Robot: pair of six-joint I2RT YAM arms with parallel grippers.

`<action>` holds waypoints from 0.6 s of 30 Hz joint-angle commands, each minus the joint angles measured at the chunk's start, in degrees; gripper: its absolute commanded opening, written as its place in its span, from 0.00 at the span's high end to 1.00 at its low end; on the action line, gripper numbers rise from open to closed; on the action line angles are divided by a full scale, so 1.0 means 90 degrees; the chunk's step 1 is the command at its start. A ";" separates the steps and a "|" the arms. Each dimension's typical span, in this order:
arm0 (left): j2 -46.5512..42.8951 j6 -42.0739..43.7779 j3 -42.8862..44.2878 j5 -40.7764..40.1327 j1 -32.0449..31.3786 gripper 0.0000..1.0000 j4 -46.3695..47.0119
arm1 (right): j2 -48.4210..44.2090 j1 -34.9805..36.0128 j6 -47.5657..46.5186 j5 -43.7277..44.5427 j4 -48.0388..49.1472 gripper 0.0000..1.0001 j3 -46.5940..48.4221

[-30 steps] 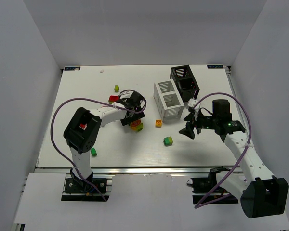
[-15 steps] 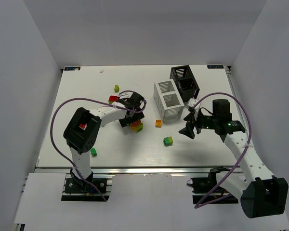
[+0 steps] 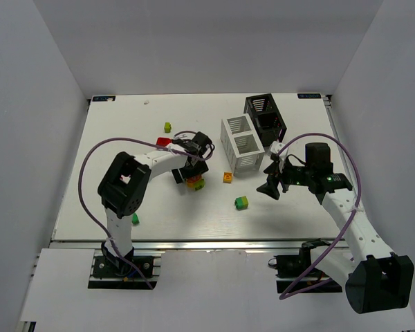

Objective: Sort the legos into containers by color

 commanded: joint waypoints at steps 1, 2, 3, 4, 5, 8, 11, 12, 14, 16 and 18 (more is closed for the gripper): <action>0.0199 -0.0060 0.0122 -0.0062 -0.0023 0.13 -0.0093 | -0.0048 0.0019 -0.0022 -0.0077 0.0167 0.22 -0.0037; 0.0209 -0.0040 0.0132 -0.0081 -0.0023 0.14 -0.0103 | -0.0048 0.0029 -0.0022 -0.0077 0.0167 0.22 -0.0037; 0.0228 -0.0031 0.0151 -0.0101 -0.0023 0.15 -0.0103 | -0.0048 0.0029 -0.0012 -0.0087 0.0177 0.22 -0.0047; 0.0248 -0.0011 0.0190 -0.0101 -0.0023 0.15 -0.0113 | -0.0038 0.0029 -0.0003 -0.0087 0.0177 0.22 -0.0047; 0.0267 -0.0011 0.0200 -0.0101 -0.0023 0.18 -0.0103 | -0.0029 0.0029 -0.0002 -0.0087 0.0177 0.22 -0.0047; 0.0268 0.0038 0.0161 -0.0062 -0.0023 0.30 0.0013 | -0.0009 0.0019 -0.0012 -0.0077 0.0158 0.22 -0.0008; 0.0229 0.0057 0.0152 -0.0043 -0.0023 0.39 0.0053 | -0.0009 0.0029 -0.0012 -0.0087 0.0148 0.22 -0.0008; 0.0190 0.0077 0.0142 -0.0043 -0.0023 0.43 0.0092 | -0.0009 0.0019 -0.0012 -0.0116 0.0148 0.22 -0.0017; 0.0073 0.0106 0.0074 0.0006 -0.0023 0.54 0.0121 | 0.0001 0.0029 0.0075 -0.0165 0.0138 0.22 -0.0008; -0.0064 0.0165 -0.0014 0.0190 -0.0023 0.61 0.0219 | 0.0001 0.0029 0.0270 -0.0311 0.0148 0.22 0.0002; -0.0327 0.0184 -0.0092 0.0347 -0.0042 0.70 0.0306 | 0.0020 0.0097 0.0494 -0.0506 0.0157 0.23 0.0022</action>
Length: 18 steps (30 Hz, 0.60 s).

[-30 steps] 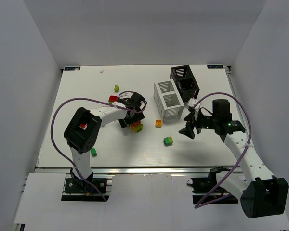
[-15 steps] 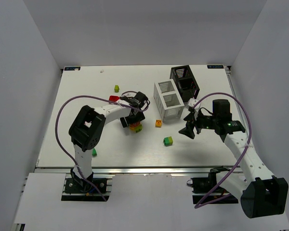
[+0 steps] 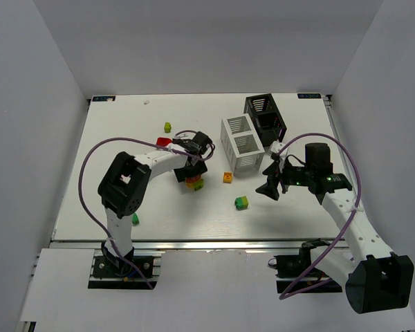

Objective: Sort the legos into containers by color

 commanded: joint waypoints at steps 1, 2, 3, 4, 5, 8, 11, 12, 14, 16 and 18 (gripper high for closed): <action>-0.0500 0.0012 -0.0245 0.0459 -0.0052 0.72 0.0372 | 0.0040 0.0107 0.0485 -0.0446 0.0215 0.23 0.0060; -0.0637 -0.0007 -0.0439 0.0625 -0.0062 0.73 0.0460 | 0.0059 0.0156 0.0835 -0.0563 0.0274 0.23 0.0080; -0.0947 -0.0075 -0.0548 0.0704 -0.0091 0.75 0.0538 | 0.0088 0.0195 0.1051 -0.0603 0.0362 0.24 0.0109; -0.1115 -0.0115 -0.0655 0.0801 -0.0140 0.75 0.0751 | 0.0089 0.0321 0.1295 -0.0651 0.0575 0.25 0.0119; -0.1262 -0.0212 -0.0840 0.0966 -0.0160 0.76 0.0850 | 0.0147 0.0380 0.1790 -0.0710 0.0693 0.27 0.0129; -0.1809 -0.0446 -0.1221 0.1308 -0.0228 0.76 0.1299 | 0.0235 0.0683 0.2961 -0.0584 0.1308 0.31 0.0110; -0.2258 -0.0748 -0.1572 0.1621 -0.0267 0.78 0.1884 | 0.0439 0.1015 0.4424 -0.0118 0.1932 0.32 0.0119; -0.2365 -0.0837 -0.1651 0.1690 -0.0277 0.78 0.2022 | 0.0508 0.1102 0.4809 0.0088 0.2070 0.32 0.0148; -0.2629 -0.1080 -0.1788 0.1788 -0.0296 0.78 0.2217 | 0.0732 0.1405 0.5377 0.0547 0.2276 0.30 0.0294; -0.2834 -0.1247 -0.1935 0.1896 -0.0336 0.78 0.2501 | 0.0850 0.1737 0.6041 0.0986 0.2530 0.28 0.0470; -0.2932 -0.1442 -0.1984 0.1906 -0.0375 0.78 0.2628 | 0.1074 0.2039 0.6345 0.1602 0.2560 0.26 0.0646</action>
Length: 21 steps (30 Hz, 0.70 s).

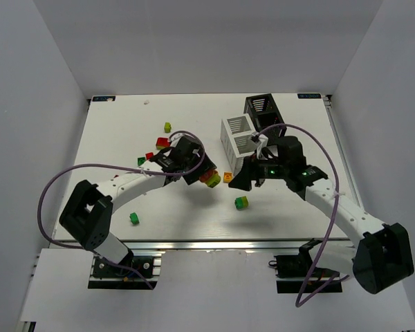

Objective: Sort the legos into containers by color

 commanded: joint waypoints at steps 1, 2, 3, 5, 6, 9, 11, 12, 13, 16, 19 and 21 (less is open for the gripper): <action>-0.0424 -0.0496 -0.0136 0.0266 -0.0066 0.78 0.0613 | 0.0210 0.0367 0.1546 0.1055 0.0661 0.24 0.0525; -0.0444 -0.0583 -0.0146 0.0276 -0.0076 0.78 0.0681 | 0.0337 0.0426 0.1655 0.1201 0.0719 0.23 0.0603; -0.0473 -0.0623 -0.0136 0.0286 -0.0086 0.78 0.0711 | 0.0406 0.0523 0.1763 0.1260 0.0797 0.23 0.0633; -0.0473 -0.0691 -0.0117 0.0286 -0.0105 0.78 0.0730 | 0.0562 0.0621 0.2007 0.1474 0.0797 0.23 0.0711; -0.0483 -0.0701 -0.0107 0.0286 -0.0134 0.78 0.0750 | 0.0601 0.0728 0.2066 0.1505 0.0797 0.22 0.0711; -0.0483 -0.0789 -0.0097 0.0305 -0.0164 0.79 0.0837 | 0.0709 0.0914 0.2086 0.1905 0.0993 0.23 0.0740; -0.0493 -0.0847 -0.0107 0.0364 -0.0174 0.79 0.0896 | 0.0787 0.0954 0.2076 0.2119 0.0954 0.22 0.0750; -0.0503 -0.0857 -0.0107 0.0383 -0.0183 0.79 0.0925 | 0.0826 0.0954 0.2076 0.2178 0.0934 0.22 0.0779; -0.0503 -0.0867 -0.0107 0.0384 -0.0183 0.79 0.0935 | 0.0874 0.0954 0.2047 0.2227 0.0934 0.22 0.0789; -0.0542 -0.0916 -0.0136 0.0442 -0.0193 0.79 0.1013 | 0.0953 0.0963 0.1979 0.2462 0.0934 0.22 0.0819; -0.0532 -0.0984 -0.0156 0.0540 -0.0203 0.79 0.1131 | 0.1099 0.0973 0.1959 0.2521 0.0993 0.23 0.0906; -0.0542 -0.1023 -0.0166 0.0579 -0.0203 0.79 0.1189 | 0.1158 0.0993 0.1959 0.2569 0.1110 0.23 0.0926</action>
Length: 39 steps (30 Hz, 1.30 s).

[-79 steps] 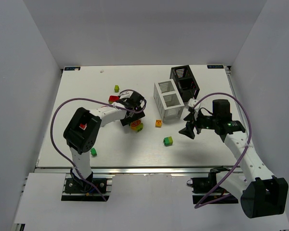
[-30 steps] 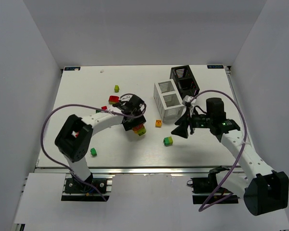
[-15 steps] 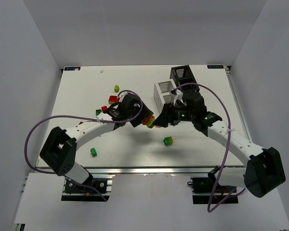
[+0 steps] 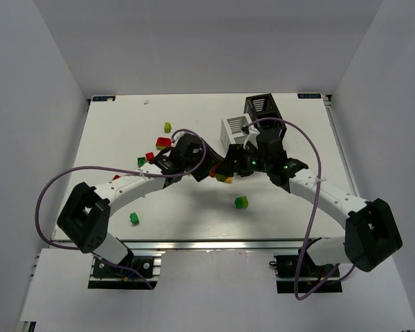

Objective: Sort the legos into containers by color

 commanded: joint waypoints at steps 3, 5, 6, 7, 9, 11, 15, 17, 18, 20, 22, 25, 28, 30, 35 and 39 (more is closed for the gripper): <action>-0.0377 -0.0169 -0.0081 0.0144 -0.0067 0.79 0.0310 | 0.0156 0.0055 0.0028 0.0346 0.0558 0.25 0.0370; -0.0396 -0.0198 -0.0100 0.0134 -0.0077 0.80 0.0310 | 0.0195 0.0075 0.0048 0.0365 0.0696 0.29 0.0360; -0.0396 -0.0218 -0.0129 0.0144 -0.0077 0.80 0.0339 | 0.0224 0.0085 0.0077 0.0394 0.0725 0.31 0.0370; -0.0406 -0.0266 -0.0149 0.0144 -0.0077 0.80 0.0388 | 0.0263 0.0094 0.0077 0.0414 0.0716 0.36 0.0399; -0.0416 -0.0306 -0.0178 0.0154 -0.0077 0.80 0.0437 | 0.0292 0.0114 0.0106 0.0424 0.0658 0.40 0.0390; -0.0445 -0.0364 -0.0178 0.0115 -0.0077 0.81 0.0467 | 0.0254 0.0133 0.0136 0.0453 0.0609 0.44 0.0341; -0.0406 -0.0452 -0.0139 0.0105 -0.0077 0.81 0.0545 | 0.0195 0.0163 0.0233 0.0541 0.0579 0.48 0.0214; -0.0358 -0.0481 -0.0081 0.0144 -0.0077 0.81 0.0574 | 0.0195 0.0163 0.0331 0.0590 0.0647 0.56 0.0165; -0.0338 -0.0491 -0.0071 0.0154 -0.0077 0.81 0.0594 | 0.0214 0.0163 0.0370 0.0599 0.0657 0.61 0.0146; -0.0348 -0.0511 -0.0013 0.0125 -0.0077 0.82 0.0584 | 0.0224 0.0163 0.0457 0.0619 0.0657 0.77 0.0145; -0.0377 -0.0492 0.0027 0.0037 -0.0077 0.82 0.0468 | 0.0195 0.0143 0.0516 0.0629 0.0609 1.00 0.0126; -0.0377 -0.0375 0.0173 -0.0236 -0.0067 0.84 0.0204 | 0.0097 0.0153 0.0575 0.0532 0.0569 1.00 0.0077; -0.0290 -0.0267 0.0271 -0.0442 -0.0019 0.84 0.0106 | -0.0039 0.0095 0.0595 0.0376 0.0521 1.00 0.0019; -0.0192 -0.0218 0.0397 -0.0432 0.0021 0.85 0.0076 | -0.0166 0.0036 0.0604 0.0336 0.0491 1.00 -0.0030; 0.0189 0.0094 0.0856 -0.0471 0.0148 0.86 -0.0119 | -0.0527 -0.0149 0.0517 0.0131 0.0394 1.00 -0.0245; 0.0501 0.0377 0.1344 -0.0500 0.0255 0.86 -0.0275 | -0.0829 -0.0286 0.0351 0.0043 0.0208 1.00 -0.0362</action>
